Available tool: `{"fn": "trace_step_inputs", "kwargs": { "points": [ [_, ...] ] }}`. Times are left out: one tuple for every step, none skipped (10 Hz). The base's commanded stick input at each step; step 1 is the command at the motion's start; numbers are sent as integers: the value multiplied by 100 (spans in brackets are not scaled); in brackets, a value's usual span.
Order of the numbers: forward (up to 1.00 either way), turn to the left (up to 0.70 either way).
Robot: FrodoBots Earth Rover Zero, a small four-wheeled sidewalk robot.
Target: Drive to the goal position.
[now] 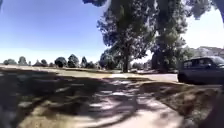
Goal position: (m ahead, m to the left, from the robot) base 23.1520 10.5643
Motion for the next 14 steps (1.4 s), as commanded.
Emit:
{"fn": "trace_step_inputs", "kwargs": {
  "points": [
    [70, -35],
    [70, -35],
    [70, -35],
    [70, -35],
    [70, -35],
    [70, -35],
    [70, -35],
    [70, -35],
    [70, -9],
    [70, 0],
    [70, 0],
    [70, 35],
    [70, 35],
    [70, 35]
  ]
}}
